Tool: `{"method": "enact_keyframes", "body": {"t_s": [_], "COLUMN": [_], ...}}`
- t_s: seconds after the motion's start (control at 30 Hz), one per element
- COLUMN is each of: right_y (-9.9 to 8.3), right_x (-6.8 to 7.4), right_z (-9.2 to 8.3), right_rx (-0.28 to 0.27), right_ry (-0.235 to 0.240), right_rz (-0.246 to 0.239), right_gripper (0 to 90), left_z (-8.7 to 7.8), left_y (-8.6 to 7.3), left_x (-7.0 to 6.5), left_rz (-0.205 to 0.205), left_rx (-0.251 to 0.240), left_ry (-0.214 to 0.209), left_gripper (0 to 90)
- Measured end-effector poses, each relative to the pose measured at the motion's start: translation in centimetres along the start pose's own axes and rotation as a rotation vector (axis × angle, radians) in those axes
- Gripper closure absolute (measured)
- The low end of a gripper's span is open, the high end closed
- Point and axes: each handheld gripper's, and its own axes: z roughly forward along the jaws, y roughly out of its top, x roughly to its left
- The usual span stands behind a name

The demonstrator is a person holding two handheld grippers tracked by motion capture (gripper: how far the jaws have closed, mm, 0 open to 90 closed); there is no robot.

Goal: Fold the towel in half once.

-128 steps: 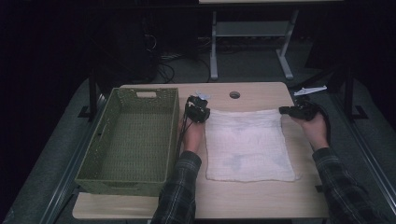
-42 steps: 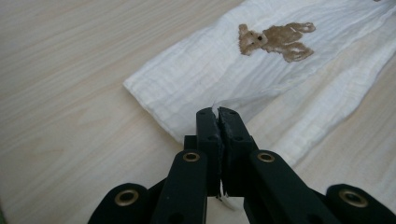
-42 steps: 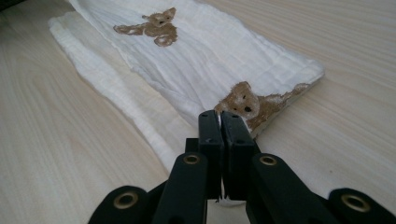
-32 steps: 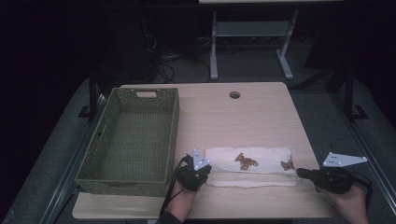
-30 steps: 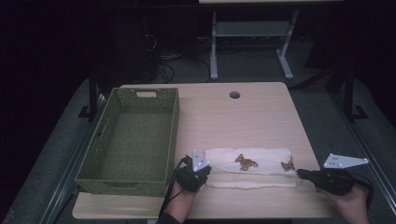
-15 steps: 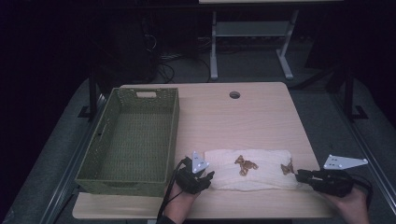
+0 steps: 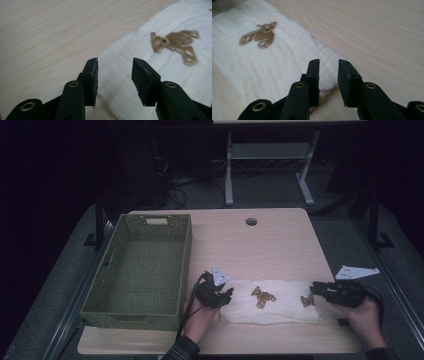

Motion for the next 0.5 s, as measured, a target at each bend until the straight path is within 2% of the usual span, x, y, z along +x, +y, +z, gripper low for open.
{"method": "enact_keyframes", "body": {"t_s": [0.13, 0.27, 0.37, 0.5], "right_y": [1.1, 1.3, 1.0, 0.6], "right_x": [-1.5, -2.7, -2.9, -3.2], "right_z": [1.4, 2.9, 3.8, 4.4], "right_rx": [0.008, 0.038, 0.071, 0.08], "right_ry": [-0.014, -0.012, -0.013, -0.023], "right_rz": [0.012, 0.039, 0.052, 0.06], "right_gripper": [70.7, 70.7, 70.7, 70.7], "left_z": [1.1, 1.8, 2.1, 2.2], "left_y": [0.7, 0.9, 0.8, 0.7], "left_x": [0.8, 1.5, 1.9, 2.4], "left_rz": [-0.003, -0.013, -0.018, -0.028], "left_rx": [0.008, 0.019, 0.025, 0.024], "left_ry": [0.015, 0.026, 0.031, 0.045], "left_gripper": [56.1, 56.1, 55.9, 55.7]}}
